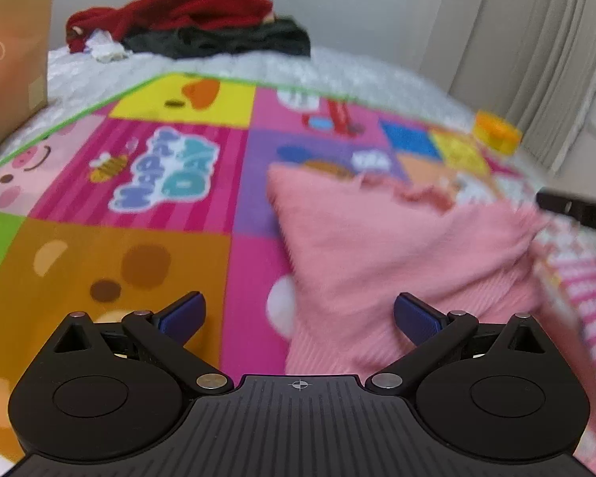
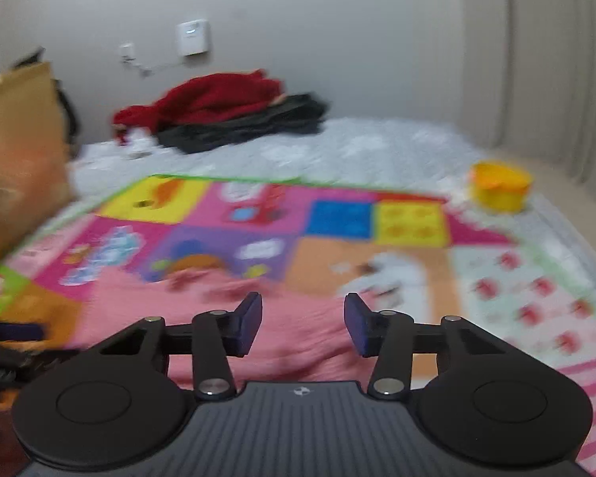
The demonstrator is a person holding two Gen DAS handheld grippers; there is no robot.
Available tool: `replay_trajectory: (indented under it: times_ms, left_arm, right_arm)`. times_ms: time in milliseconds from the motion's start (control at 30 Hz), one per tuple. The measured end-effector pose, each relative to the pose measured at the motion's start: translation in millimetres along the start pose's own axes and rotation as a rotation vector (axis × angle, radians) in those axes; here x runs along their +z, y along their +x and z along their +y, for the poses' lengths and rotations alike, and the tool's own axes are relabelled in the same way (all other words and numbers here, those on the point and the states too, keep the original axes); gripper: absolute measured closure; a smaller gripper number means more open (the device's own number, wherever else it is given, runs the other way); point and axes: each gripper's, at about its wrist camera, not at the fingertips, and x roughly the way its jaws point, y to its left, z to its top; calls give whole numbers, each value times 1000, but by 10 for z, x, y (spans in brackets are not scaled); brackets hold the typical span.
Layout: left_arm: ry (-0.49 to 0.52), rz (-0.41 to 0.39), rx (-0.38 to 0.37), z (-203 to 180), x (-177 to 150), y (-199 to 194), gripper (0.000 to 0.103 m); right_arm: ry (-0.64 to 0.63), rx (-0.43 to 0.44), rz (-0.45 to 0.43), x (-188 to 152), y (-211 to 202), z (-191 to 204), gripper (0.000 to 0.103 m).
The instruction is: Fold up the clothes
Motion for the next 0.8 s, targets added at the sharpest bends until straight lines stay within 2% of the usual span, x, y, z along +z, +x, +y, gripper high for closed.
replay_trajectory:
  times_ms: [67, 200, 267, 400, 467, 567, 633, 700, 767, 800]
  left_arm:
    - [-50, -38, -92, 20, 27, -48, 0]
    - [-95, -58, -232, -36, 56, 15, 0]
    - [-122, -50, -271, -54, 62, 102, 0]
    - [-170, -45, -313, -45, 169, 304, 0]
    - [-182, -57, -312, -22, 237, 366, 0]
    - [-226, -124, -306, 92, 282, 286, 0]
    - [-270, -176, -329, 188, 329, 180, 0]
    - [-276, -215, -374, 231, 371, 102, 0]
    - [-244, -189, -412, 172, 361, 133, 1]
    - [-234, -162, -403, 153, 343, 180, 2]
  right_arm:
    - [21, 60, 55, -50, 82, 34, 57]
    - [85, 24, 181, -360, 466, -111, 57]
    - [101, 39, 179, -342, 465, -147, 57]
    - [29, 34, 165, -228, 344, -94, 57]
    - [-5, 20, 90, -155, 178, -77, 57]
    - [-24, 11, -13, -6, -40, -72, 61]
    - [14, 61, 10, 48, 5, -104, 62]
    - [66, 86, 83, 6, 214, -146, 62]
    - [96, 79, 142, -98, 400, -187, 62]
    - [107, 76, 156, -148, 467, -206, 62]
